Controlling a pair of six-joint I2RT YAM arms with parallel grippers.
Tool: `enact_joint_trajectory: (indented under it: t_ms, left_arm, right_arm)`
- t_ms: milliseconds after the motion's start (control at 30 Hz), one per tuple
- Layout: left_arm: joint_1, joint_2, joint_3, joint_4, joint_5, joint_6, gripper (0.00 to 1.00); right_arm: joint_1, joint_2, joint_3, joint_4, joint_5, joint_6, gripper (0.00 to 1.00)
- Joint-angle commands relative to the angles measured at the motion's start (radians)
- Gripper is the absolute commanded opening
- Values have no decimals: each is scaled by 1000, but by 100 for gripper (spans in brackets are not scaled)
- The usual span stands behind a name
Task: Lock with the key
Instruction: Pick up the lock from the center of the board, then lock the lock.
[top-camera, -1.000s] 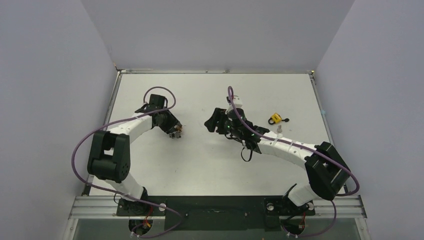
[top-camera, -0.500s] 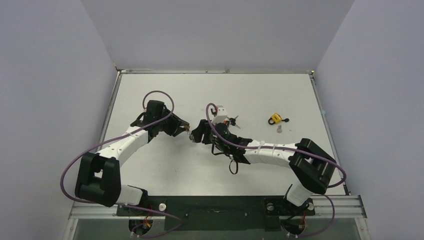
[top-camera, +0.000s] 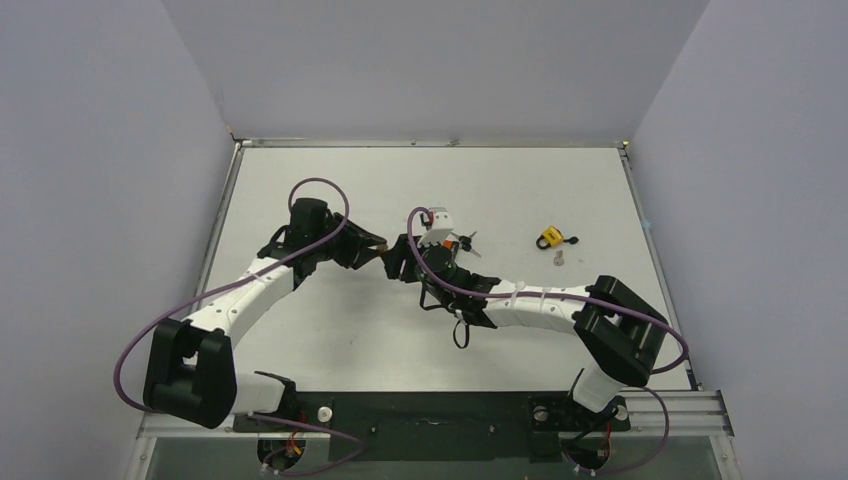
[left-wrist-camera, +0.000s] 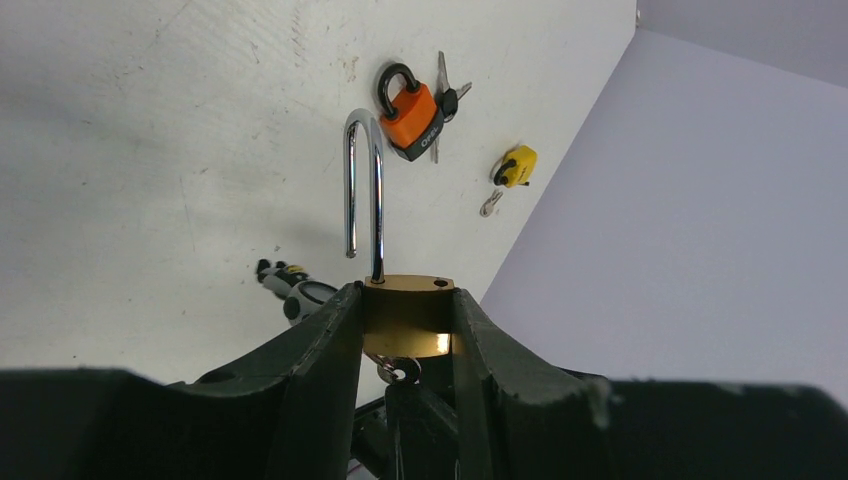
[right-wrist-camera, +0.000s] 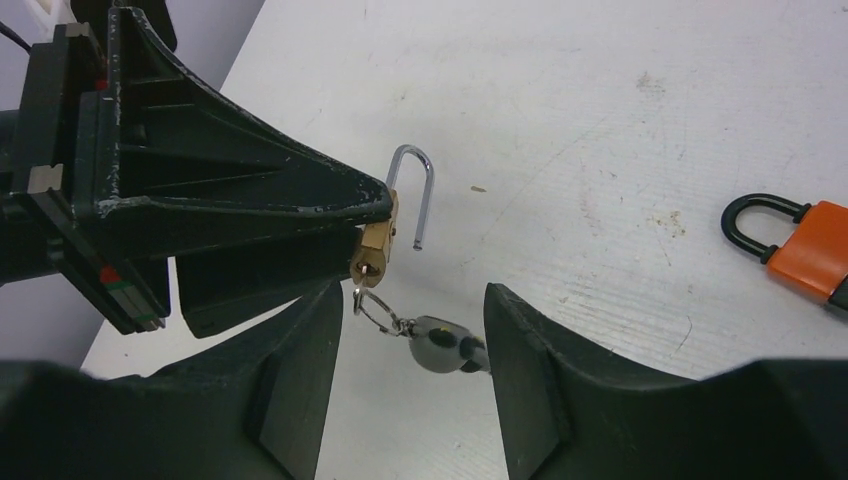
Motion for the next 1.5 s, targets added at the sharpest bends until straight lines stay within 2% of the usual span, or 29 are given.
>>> enact_joint_trajectory:
  t_ms: [0,400,800,933,1000,1067,1133,1200,1367,1467]
  left_arm:
    - [-10,-46,14,85,37,-31,8]
    - [-54,-59,39,104,44,-64,8]
    - [-70,-85,33,139,53,-95,8]
    - [-73,-100,24,146,59,-102,9]
    - [-74,-110,18,157,67,-105,11]
    - [-74,-120,22,161,76,-95,16]
    - [-74,-127,28,168,102,-79,31]
    - [-74,-134,35,178,134,-52,40]
    - [-73,-147,55,255,266,27,43]
    - [-73,-181,75,238,321,104,44]
  right_arm:
    - [12,-40,35,70,49,-26,50]
    - [12,-36,83,42,84,-51,42]
    - [12,-41,89,26,91,-46,22]
    - [12,-55,90,21,110,-49,12]
    - [12,-64,91,15,118,-53,2]
    - [12,-79,90,9,125,-55,0]
    - [12,-99,94,-7,127,-62,0]
    - [11,-126,94,-28,124,-71,0]
    - [-12,-231,77,-102,81,-92,0]
    - [-61,-314,70,-167,3,-93,0]
